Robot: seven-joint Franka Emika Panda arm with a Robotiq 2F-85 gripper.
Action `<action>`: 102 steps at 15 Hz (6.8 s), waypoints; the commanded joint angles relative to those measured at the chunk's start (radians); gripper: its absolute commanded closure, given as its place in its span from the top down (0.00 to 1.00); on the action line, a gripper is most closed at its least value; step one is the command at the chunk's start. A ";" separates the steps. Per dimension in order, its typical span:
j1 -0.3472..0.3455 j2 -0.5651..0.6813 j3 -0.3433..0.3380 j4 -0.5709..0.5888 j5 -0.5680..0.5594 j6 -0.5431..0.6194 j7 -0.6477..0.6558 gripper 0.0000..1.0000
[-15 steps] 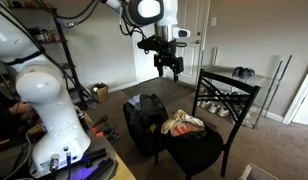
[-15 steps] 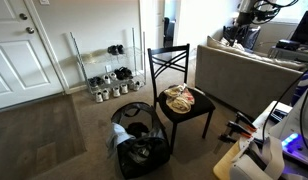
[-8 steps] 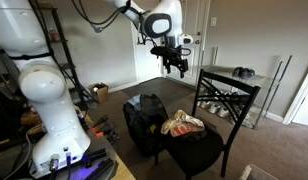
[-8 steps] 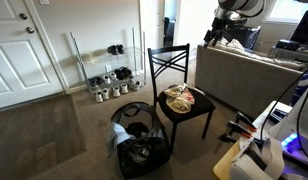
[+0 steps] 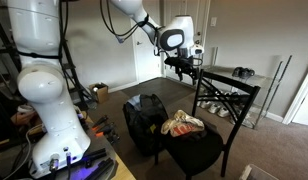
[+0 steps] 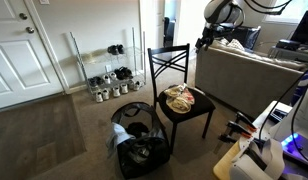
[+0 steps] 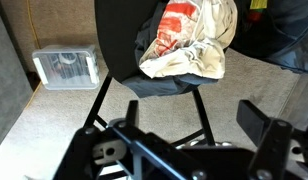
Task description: Pick up the t-shirt from the seat of the chair and put it in the black laundry bag.
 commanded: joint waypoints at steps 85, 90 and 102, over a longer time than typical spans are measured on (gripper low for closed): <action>-0.041 0.901 0.107 0.903 -0.005 -0.263 0.441 1.00; -0.046 1.007 0.101 1.002 -0.001 -0.323 0.512 1.00; -0.107 1.204 0.186 1.257 0.144 -0.419 0.642 1.00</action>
